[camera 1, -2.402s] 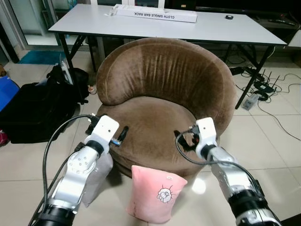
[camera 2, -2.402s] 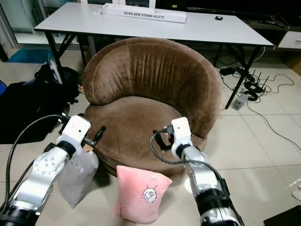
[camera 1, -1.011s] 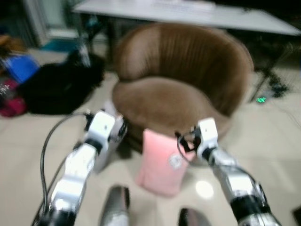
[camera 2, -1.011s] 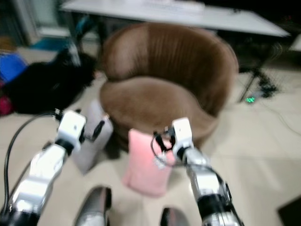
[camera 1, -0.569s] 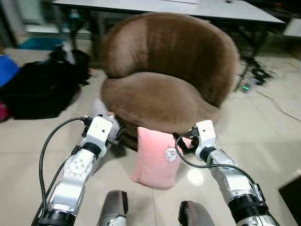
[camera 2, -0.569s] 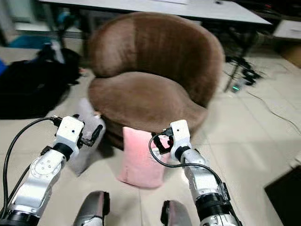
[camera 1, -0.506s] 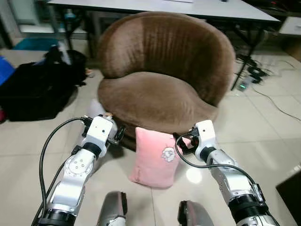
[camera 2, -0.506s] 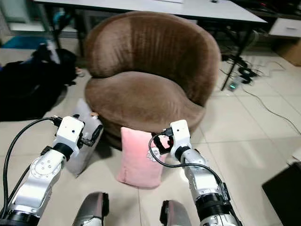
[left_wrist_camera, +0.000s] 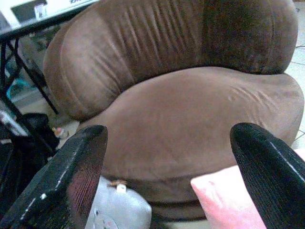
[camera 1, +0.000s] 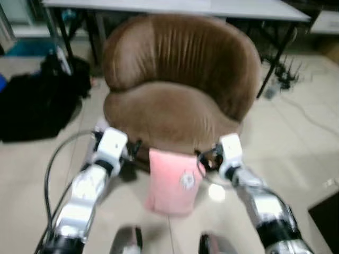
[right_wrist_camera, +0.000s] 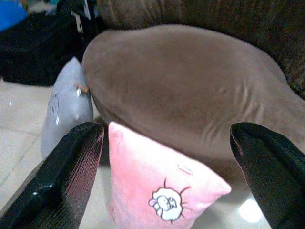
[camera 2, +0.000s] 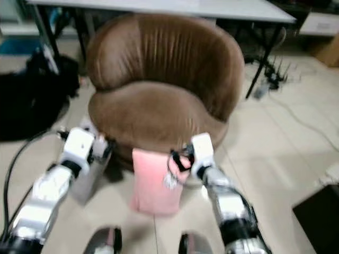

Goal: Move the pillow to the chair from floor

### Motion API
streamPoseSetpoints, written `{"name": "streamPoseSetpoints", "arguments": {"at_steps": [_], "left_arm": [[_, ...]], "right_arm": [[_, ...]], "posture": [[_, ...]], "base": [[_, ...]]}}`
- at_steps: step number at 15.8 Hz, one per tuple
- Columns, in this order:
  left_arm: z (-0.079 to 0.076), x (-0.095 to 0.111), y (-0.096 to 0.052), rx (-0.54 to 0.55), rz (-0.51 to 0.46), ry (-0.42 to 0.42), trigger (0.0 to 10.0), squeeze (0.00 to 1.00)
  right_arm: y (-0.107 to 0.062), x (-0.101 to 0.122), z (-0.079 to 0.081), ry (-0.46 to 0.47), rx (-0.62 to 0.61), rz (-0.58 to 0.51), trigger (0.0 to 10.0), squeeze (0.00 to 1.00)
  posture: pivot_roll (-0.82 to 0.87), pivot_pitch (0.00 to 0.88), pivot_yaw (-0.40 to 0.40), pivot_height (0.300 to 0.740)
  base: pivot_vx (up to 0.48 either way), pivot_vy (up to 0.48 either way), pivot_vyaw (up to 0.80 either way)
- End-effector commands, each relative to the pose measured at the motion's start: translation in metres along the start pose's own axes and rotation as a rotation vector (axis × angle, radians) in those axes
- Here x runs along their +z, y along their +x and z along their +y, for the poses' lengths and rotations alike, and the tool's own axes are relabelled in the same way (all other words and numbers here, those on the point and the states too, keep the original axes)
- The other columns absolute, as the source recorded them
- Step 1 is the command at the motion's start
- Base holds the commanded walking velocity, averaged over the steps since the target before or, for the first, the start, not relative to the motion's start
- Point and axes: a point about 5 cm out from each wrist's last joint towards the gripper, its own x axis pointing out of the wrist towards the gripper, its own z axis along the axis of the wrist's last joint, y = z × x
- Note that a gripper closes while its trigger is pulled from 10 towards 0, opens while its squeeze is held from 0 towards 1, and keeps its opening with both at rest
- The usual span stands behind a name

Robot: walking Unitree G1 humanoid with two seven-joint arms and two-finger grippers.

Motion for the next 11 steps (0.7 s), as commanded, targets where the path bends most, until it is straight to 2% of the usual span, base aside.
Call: {"name": "streamPoseSetpoints", "arguments": {"at_steps": [1, 4, 6, 11], "left_arm": [[-0.0055, 0.0046, 0.0032, -0.025, -0.017, 0.000, 10.0, 0.00], [-0.0069, 0.0047, 0.0038, -0.038, -0.015, 0.013, 10.0, 0.00], [-0.0064, 0.0050, 0.0041, -0.037, -0.017, 0.011, 10.0, 0.00], [-0.0068, 0.0048, 0.0039, -0.038, -0.016, 0.011, 10.0, 0.00]], "right_arm": [[-0.0021, 0.0021, -0.0081, -0.010, -0.026, -0.004, 10.0, 0.00], [-0.0030, 0.0005, -0.0090, 0.006, -0.034, -0.005, 10.0, 0.00], [-0.0035, -0.0001, -0.0090, 0.007, -0.036, -0.005, 10.0, 0.00], [-0.0040, 0.0000, -0.0093, -0.002, -0.035, -0.007, 10.0, 0.00]], "posture": [[0.09, 0.000, -0.055, 0.635], [0.09, 0.000, -0.055, 0.635], [0.09, 0.000, -0.049, 0.635], [0.09, 0.000, -0.049, 0.635]], "base": [[0.322, 0.000, 0.00], [0.322, 0.000, 0.00], [0.322, 0.000, -0.51], [0.325, 0.000, 0.00]]}}
